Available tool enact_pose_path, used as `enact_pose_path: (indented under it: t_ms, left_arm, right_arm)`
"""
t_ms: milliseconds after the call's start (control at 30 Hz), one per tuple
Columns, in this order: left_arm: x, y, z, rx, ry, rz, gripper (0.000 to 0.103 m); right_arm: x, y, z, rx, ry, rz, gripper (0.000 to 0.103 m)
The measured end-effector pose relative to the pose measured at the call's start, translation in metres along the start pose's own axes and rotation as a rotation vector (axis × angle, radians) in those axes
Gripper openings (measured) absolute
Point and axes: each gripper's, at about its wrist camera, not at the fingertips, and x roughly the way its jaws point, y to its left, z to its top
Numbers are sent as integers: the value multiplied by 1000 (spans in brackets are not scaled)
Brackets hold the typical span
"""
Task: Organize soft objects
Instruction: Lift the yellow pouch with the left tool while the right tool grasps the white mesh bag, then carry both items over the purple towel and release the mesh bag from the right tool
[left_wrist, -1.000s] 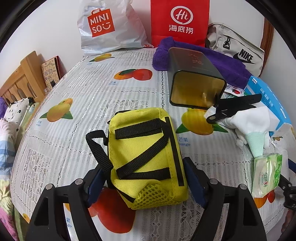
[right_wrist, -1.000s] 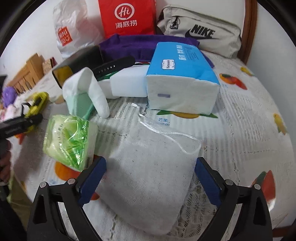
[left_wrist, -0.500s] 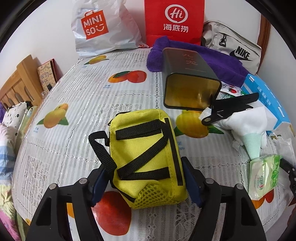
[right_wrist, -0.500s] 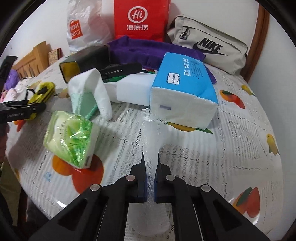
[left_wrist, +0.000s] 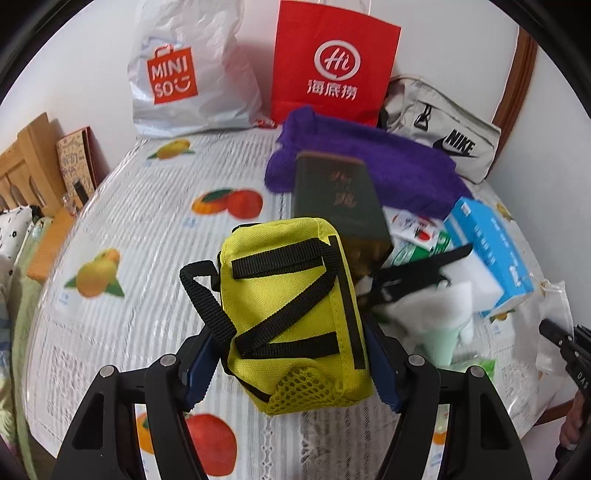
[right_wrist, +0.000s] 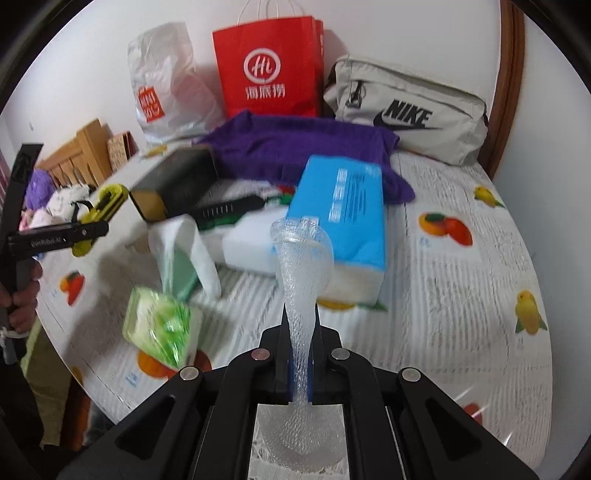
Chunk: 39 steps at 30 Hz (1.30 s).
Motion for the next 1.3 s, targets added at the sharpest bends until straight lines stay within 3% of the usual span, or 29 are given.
enact_pose_path:
  t_ms: [267, 833, 1300]
  left_arm:
    - [-5, -3, 44, -17, -23, -45, 69]
    - [22, -3, 142, -22, -50, -21, 69]
    - [86, -18, 201, 11, -15, -50, 69]
  right_arm:
    - [1, -12, 59, -3, -55, 4, 5]
    - [59, -41, 186, 28, -64, 26, 6]
    - [138, -58, 230, 30, 22, 25, 6]
